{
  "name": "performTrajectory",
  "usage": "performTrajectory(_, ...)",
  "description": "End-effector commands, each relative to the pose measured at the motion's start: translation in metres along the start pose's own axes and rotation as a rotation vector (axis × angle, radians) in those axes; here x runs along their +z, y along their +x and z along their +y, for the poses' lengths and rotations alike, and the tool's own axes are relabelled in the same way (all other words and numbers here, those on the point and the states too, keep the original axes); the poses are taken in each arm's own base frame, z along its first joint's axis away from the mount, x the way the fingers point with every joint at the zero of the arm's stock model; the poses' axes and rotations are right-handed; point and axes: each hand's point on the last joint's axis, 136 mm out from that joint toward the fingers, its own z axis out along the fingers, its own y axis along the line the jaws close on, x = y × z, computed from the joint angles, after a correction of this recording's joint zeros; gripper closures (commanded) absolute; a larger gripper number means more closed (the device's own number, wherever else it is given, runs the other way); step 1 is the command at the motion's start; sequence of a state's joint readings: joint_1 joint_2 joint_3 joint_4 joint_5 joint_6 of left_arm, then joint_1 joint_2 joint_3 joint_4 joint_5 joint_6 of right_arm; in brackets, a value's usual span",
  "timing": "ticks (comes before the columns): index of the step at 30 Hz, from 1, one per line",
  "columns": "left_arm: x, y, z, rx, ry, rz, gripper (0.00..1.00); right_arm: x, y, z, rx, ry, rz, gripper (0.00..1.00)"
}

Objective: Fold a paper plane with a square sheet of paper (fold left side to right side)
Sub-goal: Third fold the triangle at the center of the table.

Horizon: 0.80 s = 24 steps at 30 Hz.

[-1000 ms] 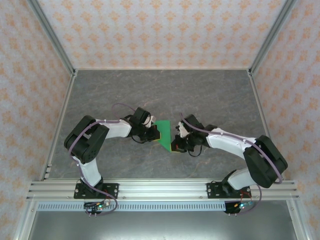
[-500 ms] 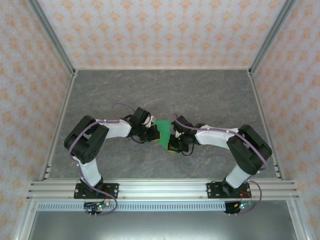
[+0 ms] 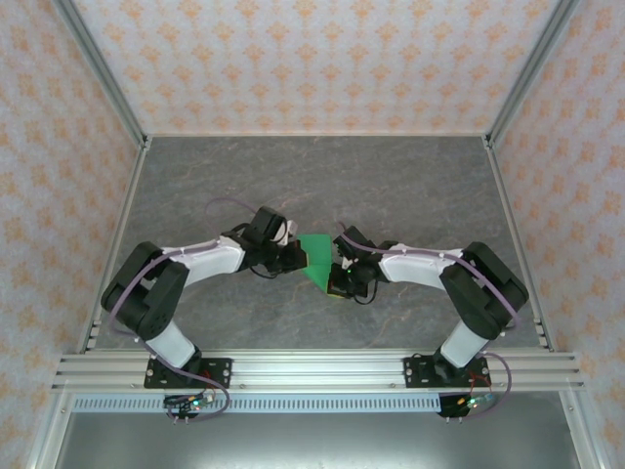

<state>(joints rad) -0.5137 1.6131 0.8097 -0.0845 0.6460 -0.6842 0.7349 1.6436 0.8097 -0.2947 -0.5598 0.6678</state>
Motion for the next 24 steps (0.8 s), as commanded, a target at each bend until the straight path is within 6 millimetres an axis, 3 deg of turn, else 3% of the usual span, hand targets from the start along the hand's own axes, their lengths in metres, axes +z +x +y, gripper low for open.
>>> performTrajectory(1, 0.0, 0.017, 0.0, -0.001, 0.007, 0.022, 0.98, 0.012, 0.017, -0.057, 0.041, 0.221, 0.041, 1.0)
performTrajectory(6, 0.01, 0.028, -0.024, 0.021, 0.086, 0.037, 0.99, 0.011, 0.015, -0.056, 0.027, 0.229, 0.039, 1.0)
performTrajectory(11, 0.022, 0.032, -0.033, 0.032, 0.101, 0.051, 0.99, 0.012, 0.015, -0.057, 0.026, 0.234, 0.044, 1.0)
performTrajectory(24, 0.049, 0.042, -0.032, 0.032, 0.099, 0.112, 1.0, 0.013, 0.017, -0.059, 0.022, 0.241, 0.057, 1.0)
